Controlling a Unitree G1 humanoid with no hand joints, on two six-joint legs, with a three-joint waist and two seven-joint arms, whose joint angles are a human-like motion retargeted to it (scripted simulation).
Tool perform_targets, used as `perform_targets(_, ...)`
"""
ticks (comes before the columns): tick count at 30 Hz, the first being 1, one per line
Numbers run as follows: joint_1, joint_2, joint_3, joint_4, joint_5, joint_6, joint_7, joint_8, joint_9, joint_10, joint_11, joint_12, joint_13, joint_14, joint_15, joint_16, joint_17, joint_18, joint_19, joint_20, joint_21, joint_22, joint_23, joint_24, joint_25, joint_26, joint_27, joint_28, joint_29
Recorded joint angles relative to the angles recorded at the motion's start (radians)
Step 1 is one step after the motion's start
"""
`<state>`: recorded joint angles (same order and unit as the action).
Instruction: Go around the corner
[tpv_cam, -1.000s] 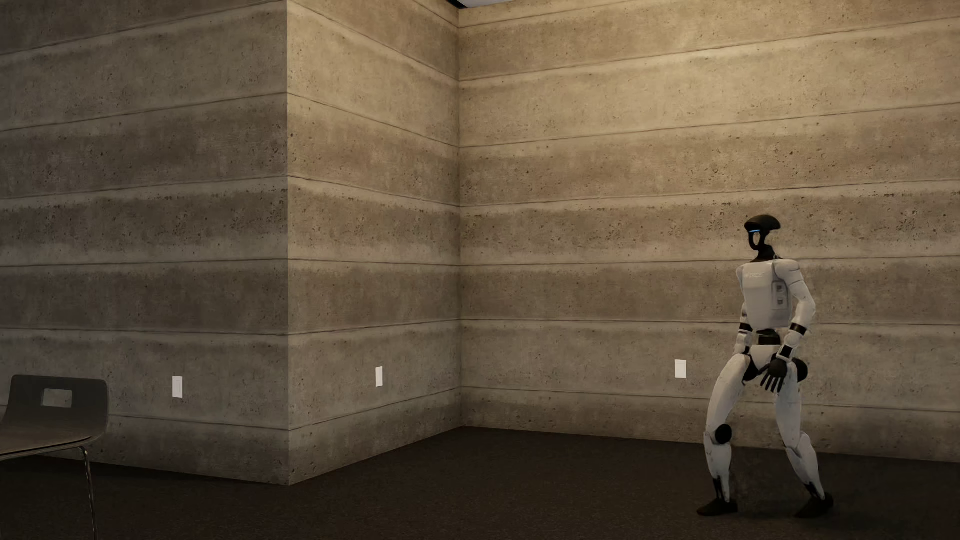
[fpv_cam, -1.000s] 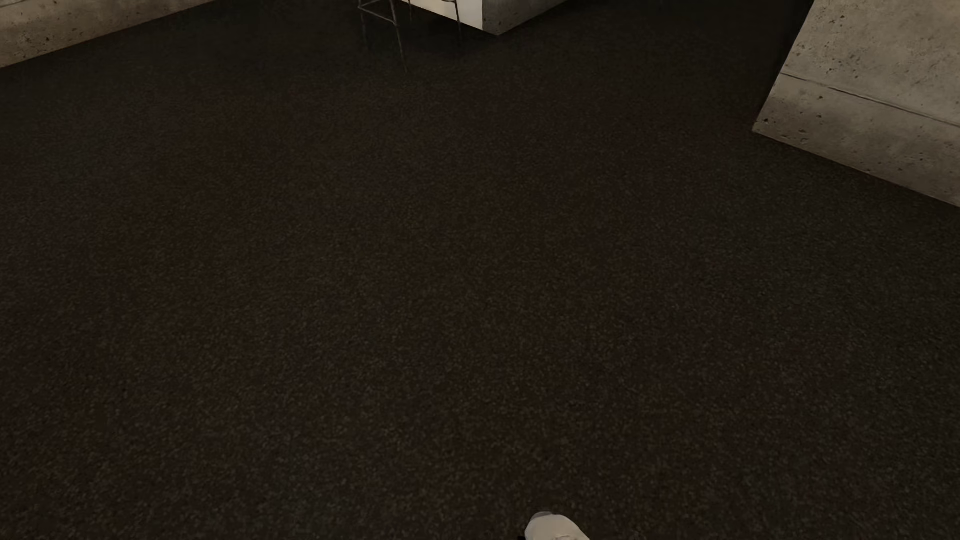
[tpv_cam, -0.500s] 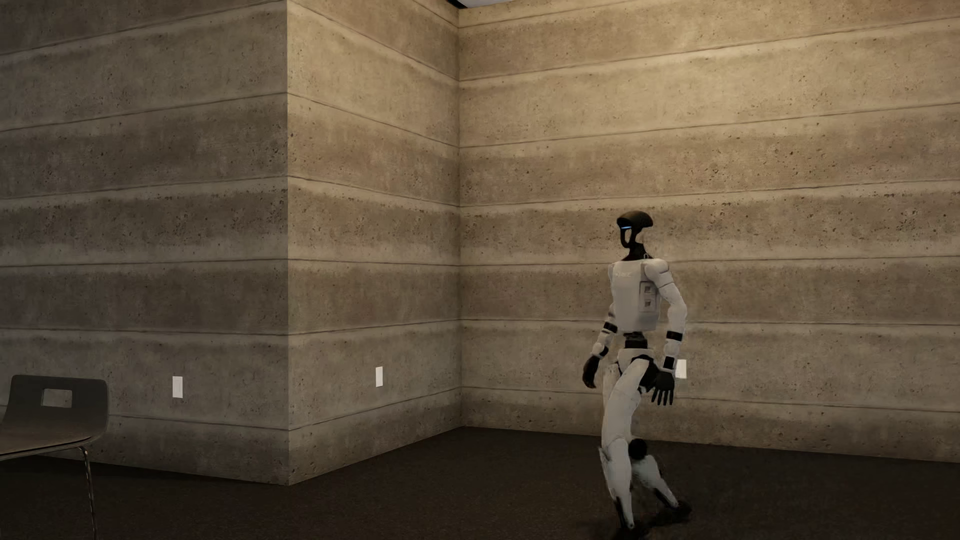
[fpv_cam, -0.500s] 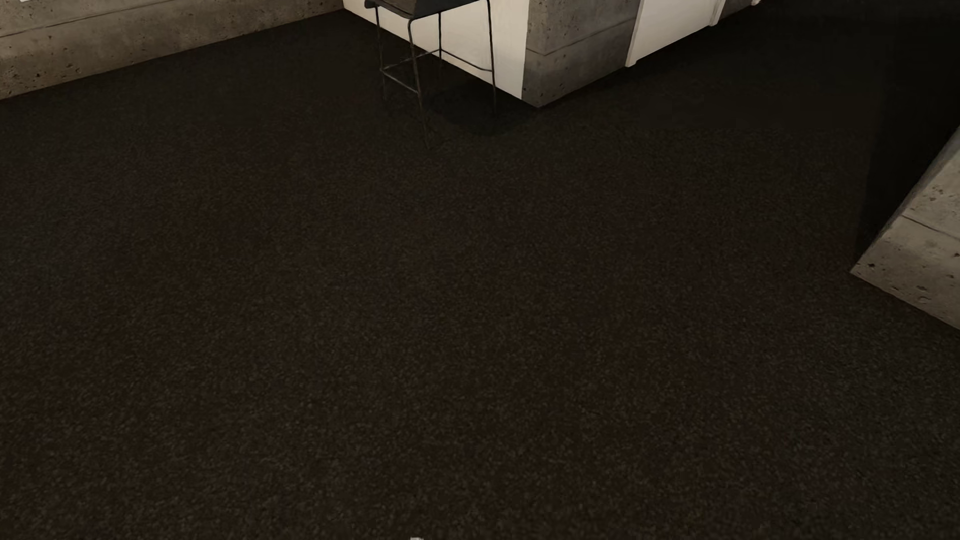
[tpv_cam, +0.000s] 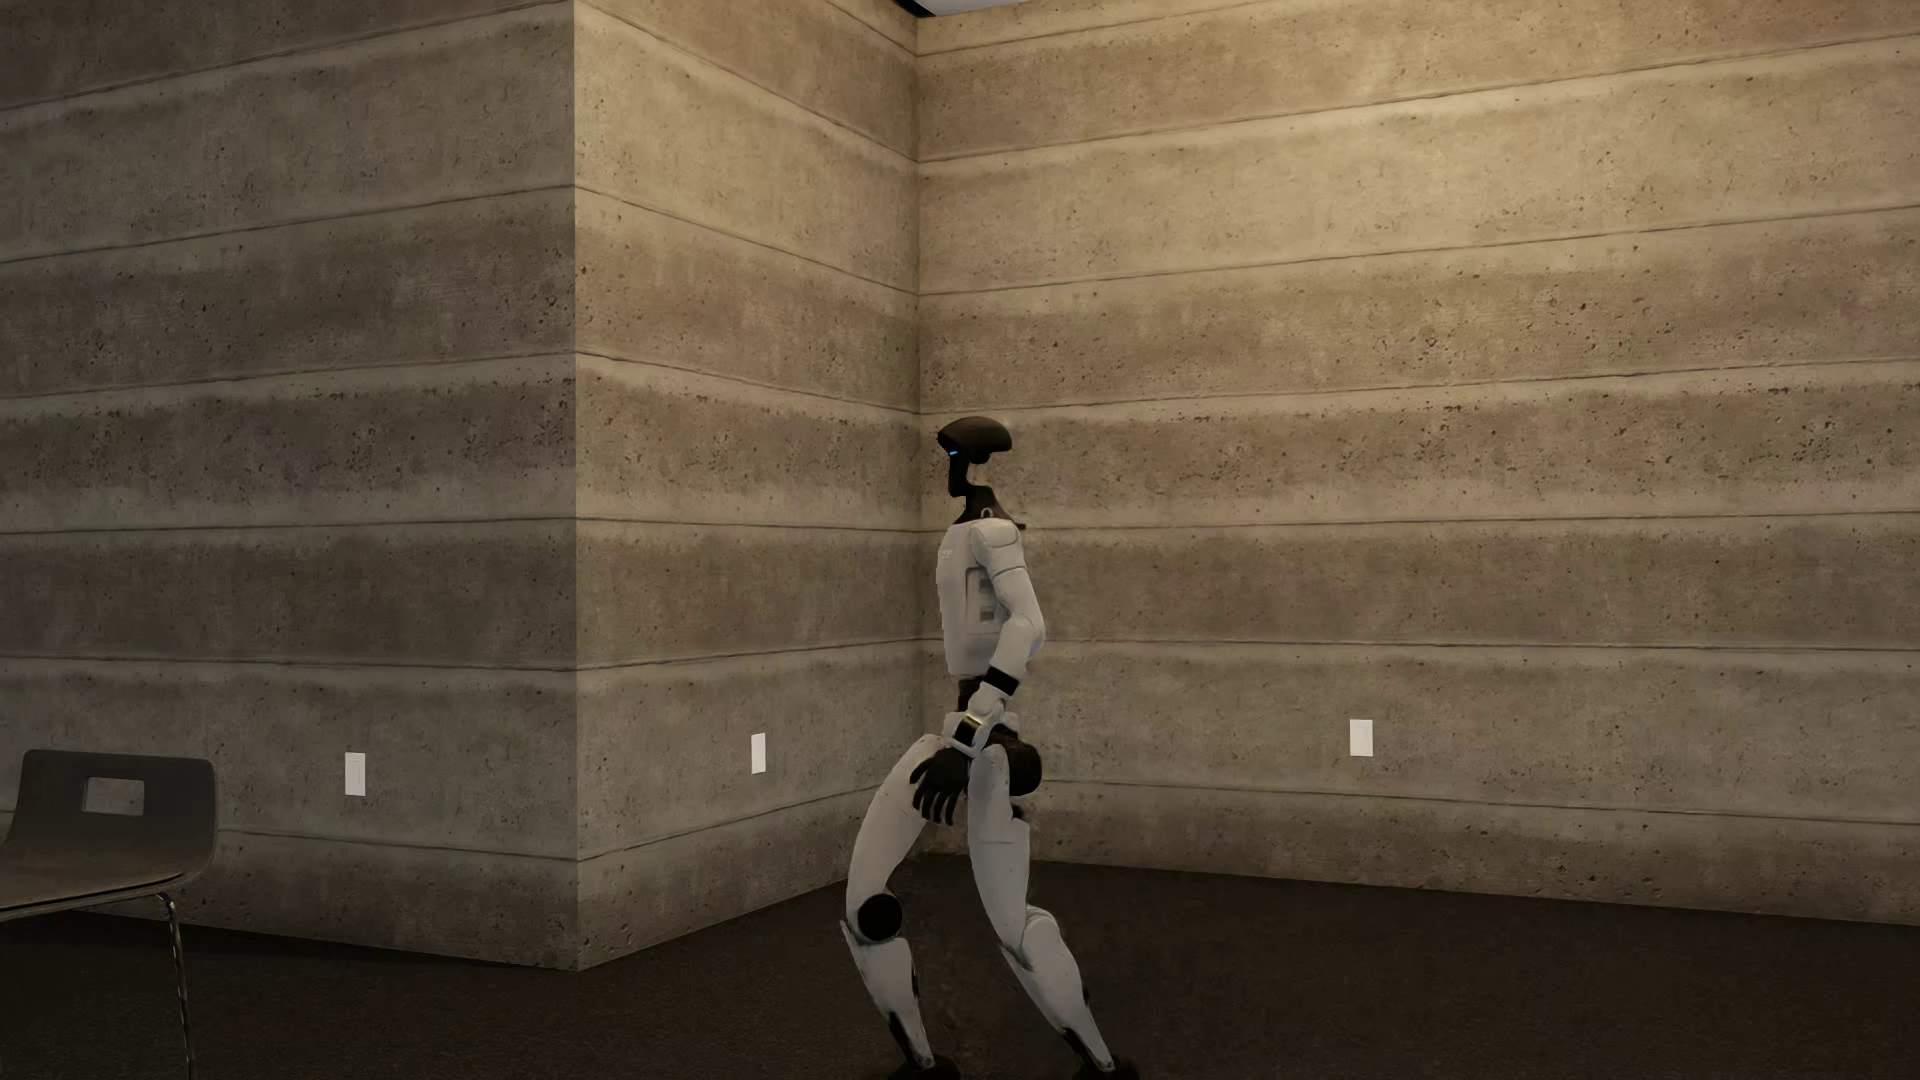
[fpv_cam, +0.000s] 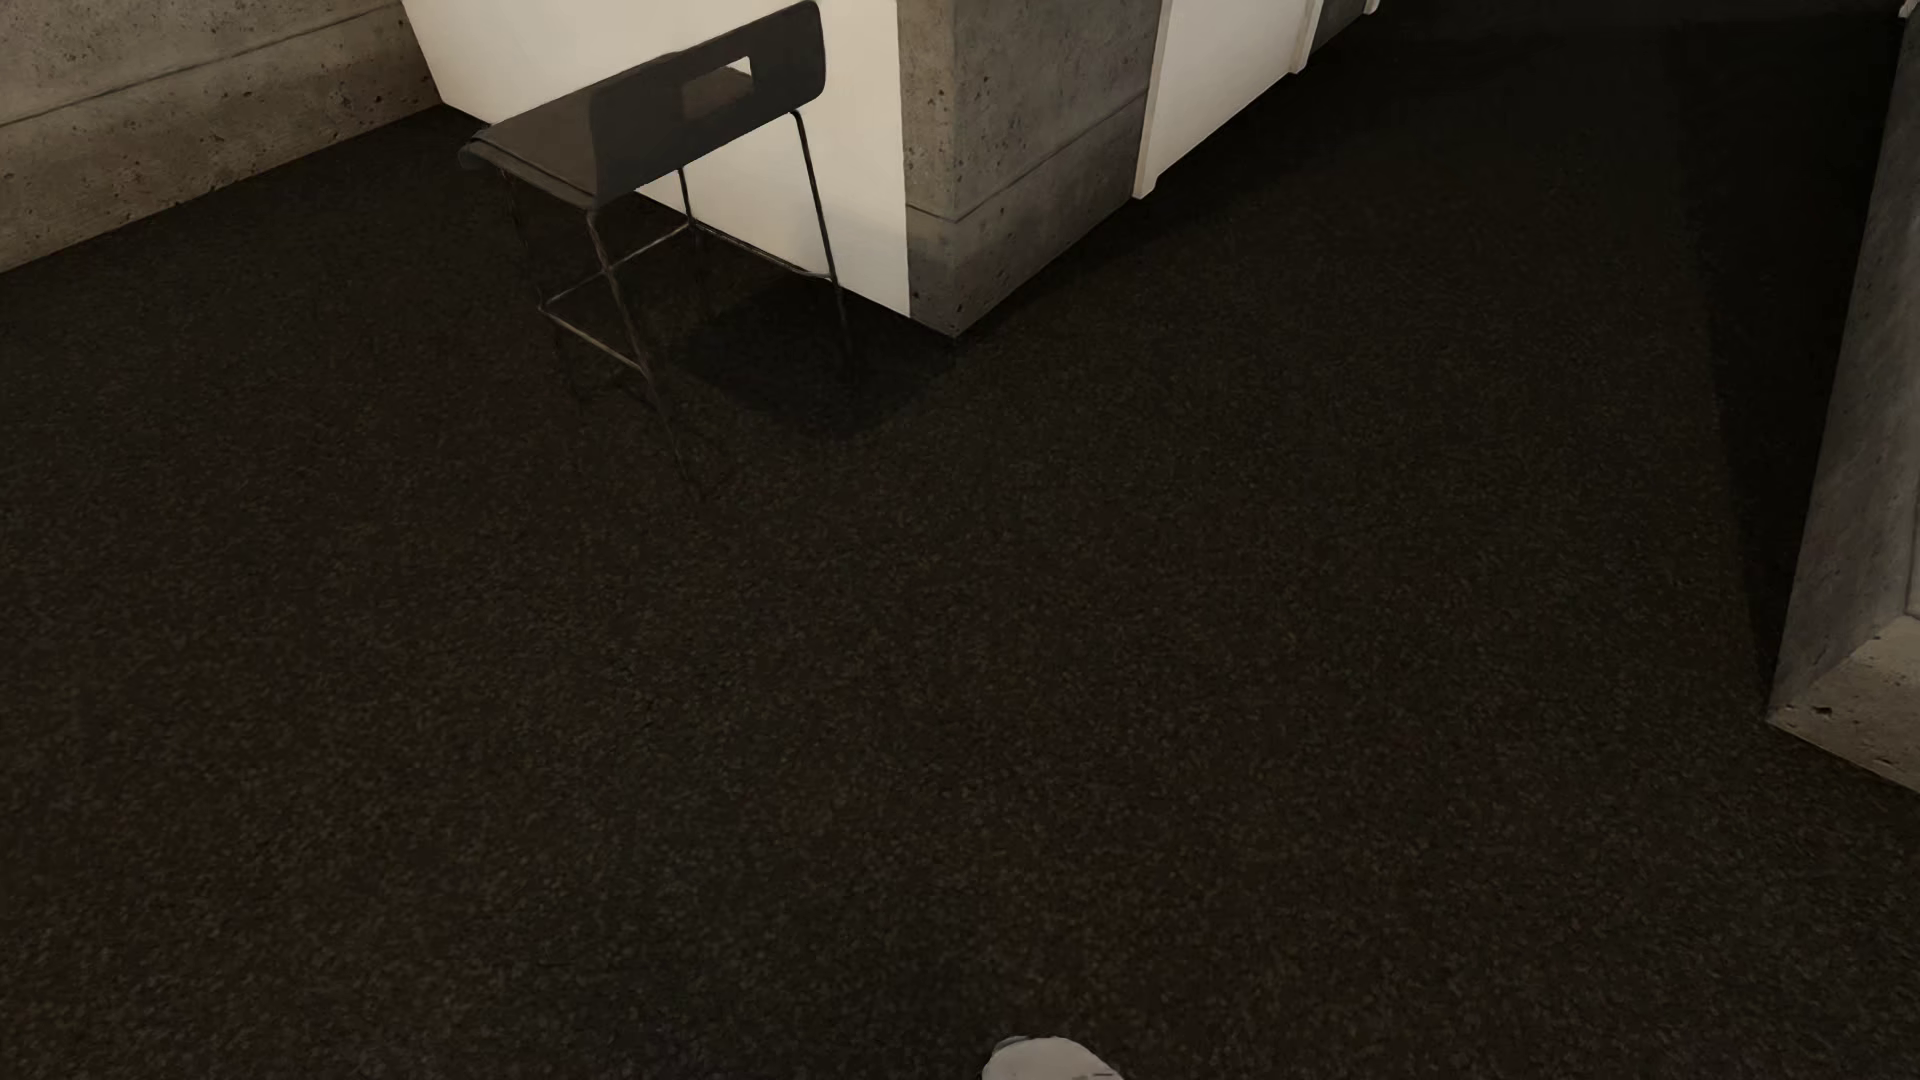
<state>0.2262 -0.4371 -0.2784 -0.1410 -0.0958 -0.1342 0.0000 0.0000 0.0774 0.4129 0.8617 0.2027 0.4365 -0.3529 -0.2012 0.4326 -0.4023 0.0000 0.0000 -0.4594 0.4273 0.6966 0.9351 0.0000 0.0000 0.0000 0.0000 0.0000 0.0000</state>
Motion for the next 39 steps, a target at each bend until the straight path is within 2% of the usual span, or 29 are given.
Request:
perform_targets(1,0.049,-0.026,-0.029,0.001,-0.018,-0.006,0.0,0.0,-0.02,0.015,-0.202,-0.033,0.016,-0.058,-0.002,0.005,-0.005,0.0,0.0,0.018,-0.004,-0.034,0.026,0.0,0.0,0.0,0.0,0.0,0.0)
perform_targets(2,0.09,-0.032,-0.048,0.008,-0.026,-0.011,0.0,0.0,-0.035,0.016,-0.33,-0.06,0.029,-0.083,0.104,0.011,-0.006,0.0,0.0,0.046,0.006,-0.064,0.053,0.0,0.0,0.0,0.0,0.0,0.0)
perform_targets(3,0.112,-0.064,-0.047,0.005,-0.03,-0.019,0.0,0.0,-0.053,-0.001,-0.733,-0.082,0.041,-0.061,0.588,0.01,-0.006,0.0,0.0,0.064,0.002,-0.078,0.076,0.0,0.0,0.0,0.0,0.0,0.0)
perform_targets(4,0.15,-0.095,-0.039,0.021,-0.015,-0.023,0.0,0.0,-0.044,0.016,-0.34,-0.082,0.047,0.012,0.156,0.007,-0.005,0.0,0.0,0.084,0.007,-0.089,0.105,0.0,0.0,0.0,0.0,0.0,0.0)
perform_targets(5,0.175,-0.107,-0.032,0.049,0.007,-0.018,0.0,0.0,-0.035,0.096,-0.211,-0.062,0.044,0.135,-0.047,-0.005,-0.008,0.0,0.0,0.108,0.027,-0.075,0.137,0.0,0.0,0.0,0.0,0.0,0.0)
perform_targets(6,0.114,-0.149,-0.014,0.091,0.025,-0.005,0.0,0.0,-0.046,0.273,-0.085,-0.044,0.046,0.295,-0.02,-0.028,-0.001,0.0,0.0,0.115,0.003,-0.026,0.148,0.0,0.0,0.0,0.0,0.0,0.0)
perform_targets(7,0.058,-0.112,0.005,0.134,0.079,0.003,0.0,0.0,-0.016,0.508,0.03,-0.023,0.02,0.396,-0.066,-0.043,0.001,0.0,0.0,0.104,0.018,0.057,0.165,0.0,0.0,0.0,0.0,0.0,0.0)
perform_targets(8,-0.073,-0.051,0.026,0.126,0.12,-0.013,0.0,0.0,-0.005,0.802,0.034,-0.012,-0.014,0.403,-0.108,-0.04,0.003,0.0,0.0,0.071,0.046,0.127,0.142,0.0,0.0,0.0,0.0,0.0,0.0)
perform_targets(9,-0.209,0.034,0.062,0.128,0.172,-0.022,0.0,0.0,0.001,1.029,-0.016,-0.006,-0.038,0.355,-0.101,-0.033,0.009,0.0,0.0,0.008,0.057,0.187,0.085,0.0,0.0,0.0,0.0,0.0,0.0)
perform_targets(11,-0.426,0.265,0.186,0.089,0.205,-0.068,0.0,0.0,0.006,1.113,-0.163,0.064,-0.066,0.361,-0.032,-0.038,0.025,0.0,0.0,-0.049,0.021,0.259,-0.066,0.0,0.0,0.0,0.0,0.0,0.0)
perform_targets(13,-0.603,0.451,0.317,0.054,0.186,-0.095,0.0,0.0,-0.001,0.814,-0.294,0.135,-0.106,0.518,0.043,-0.042,0.038,0.0,0.0,-0.1,-0.003,0.278,-0.177,0.0,0.0,0.0,0.0,0.0,0.0)
perform_targets(15,-0.706,0.609,0.401,0.075,0.133,-0.088,0.0,0.0,-0.009,0.386,-0.373,0.2,-0.151,0.638,0.098,-0.059,0.03,0.0,0.0,-0.101,-0.011,0.271,-0.283,0.0,0.0,0.0,0.0,0.0,0.0)
perform_targets(16,-0.735,0.685,0.406,0.095,0.11,-0.065,0.0,0.0,-0.017,0.202,-0.383,0.225,-0.17,0.513,0.137,-0.067,0.013,0.0,0.0,-0.11,-0.014,0.254,-0.344,0.0,0.0,0.0,0.0,0.0,0.0)
perform_targets(18,-0.812,0.742,0.451,0.143,0.039,-0.042,0.0,0.0,-0.04,0.039,-0.372,0.224,-0.18,0.107,0.231,-0.085,-0.011,0.0,0.0,-0.1,-0.049,0.268,-0.452,0.0,0.0,0.0,0.0,0.0,0.0)
perform_targets(19,-0.831,0.779,0.483,0.151,-0.005,-0.044,0.0,0.0,-0.032,0.053,-0.354,0.222,-0.182,0.079,0.322,-0.08,-0.01,0.0,0.0,-0.088,-0.064,0.26,-0.465,0.0,0.0,0.0,0.0,0.0,0.0)
perform_targets(20,-0.863,0.804,0.489,0.135,-0.031,-0.052,0.0,0.0,-0.041,0.095,-0.328,0.211,-0.172,0.2,0.426,-0.071,0.001,0.0,0.0,-0.085,-0.069,0.27,-0.439,0.0,0.0,0.0,0.0,0.0,0.0)
perform_targets(21,-0.901,0.789,0.469,0.098,-0.055,-0.065,0.0,0.0,-0.068,0.157,-0.257,0.194,-0.151,0.412,0.575,-0.063,0.015,0.0,0.0,-0.084,-0.072,0.281,-0.392,0.0,0.0,0.0,0.0,0.0,0.0)
perform_targets(22,-0.928,0.722,0.438,0.054,-0.071,-0.082,0.0,0.0,-0.088,0.268,-0.12,0.175,-0.134,0.554,0.715,-0.059,0.032,0.0,0.0,-0.076,-0.067,0.3,-0.313,0.0,0.0,0.0,0.0,0.0,0.0)
perform_targets(23,-0.883,0.639,0.407,0.006,-0.079,-0.097,0.0,0.0,-0.06,0.363,0.078,0.143,-0.131,0.553,0.68,-0.047,0.043,0.0,0.0,-0.076,-0.05,0.309,-0.234,0.0,0.0,0.0,0.0,0.0,0.0)
perform_targets(25,-0.639,0.412,0.333,-0.062,-0.051,-0.084,0.0,0.0,-0.004,0.308,0.455,0.059,-0.143,0.478,0.192,-0.029,0.045,0.0,0.0,-0.051,0.02,0.301,-0.11,0.0,0.0,0.0,0.0,0.0,0.0)
perform_targets(26,-0.514,0.285,0.278,-0.062,-0.025,-0.056,0.0,0.0,-0.003,0.246,0.518,0.019,-0.124,0.409,0.012,-0.021,0.037,0.0,0.0,-0.056,0.031,0.286,-0.081,0.0,0.0,0.0,0.0,0.0,0.0)
perform_targets(27,-0.347,0.223,0.214,-0.045,-0.001,-0.03,0.0,0.0,0.027,0.169,0.462,0.008,-0.103,0.332,-0.08,0.008,0.021,0.0,0.0,-0.063,0.052,0.199,-0.057,0.0,0.0,0.0,0.0,0.0,0.0)
perform_targets(29,-0.123,0.066,0.098,-0.009,0.002,0.011,0.0,0.0,0.029,0.041,0.203,-0.054,-0.054,0.17,-0.096,0.022,-0.005,0.0,0.0,0.0,0.027,0.131,-0.023,0.0,0.0,0.0,0.0,0.0,0.0)
perform_targets(31,0.026,-0.023,0.011,0.02,-0.025,0.025,0.0,0.0,0.015,-0.019,-0.189,-0.147,-0.033,0.03,-0.025,0.041,-0.019,0.0,0.0,0.04,-0.002,0.059,0.012,0.0,0.0,0.0,0.0,0.0,0.0)
perform_targets(33,0.122,-0.093,-0.049,0.043,-0.068,0.025,0.0,0.0,-0.007,-0.007,-0.388,-0.218,-0.011,-0.01,-0.044,0.056,-0.027,0.0,0.0,0.071,-0.029,0.006,0.044,0.0,0.0,0.0,0.0,0.0,0.0)
perform_targets(35,0.205,-0.128,-0.107,0.119,-0.071,0.05,0.0,0.0,0.003,0.089,-0.22,-0.21,0.011,0.099,-0.027,0.04,-0.029,0.0,0.0,0.111,-0.033,-0.039,0.083,0.0,0.0,0.0,0.0,0.0,0.0)
perform_targets(37,0.118,-0.149,-0.08,0.166,-0.012,0.105,0.0,0.0,-0.024,0.409,0.003,-0.147,0.01,0.457,0.063,-0.017,-0.019,0.0,0.0,0.117,-0.007,-0.011,0.156,0.0,0.0,0.0,0.0,0.0,0.0)
perform_targets(38,0.04,-0.056,-0.04,0.176,0.054,0.12,0.0,0.0,0.011,0.648,0.022,-0.106,-0.002,0.599,0.02,-0.026,-0.012,0.0,0.0,0.104,-0.019,0.001,0.151,0.0,0.0,0.0,0.0,0.0,0.0)
perform_targets(39,-0.061,0.025,0.009,0.162,0.092,0.12,0.0,0.0,0.029,0.86,0.016,-0.09,-0.012,0.552,-0.021,-0.036,0.002,0.0,0.0,0.047,-0.019,0.032,0.125,0.0,0.0,0.0,0.0,0.0,0.0)
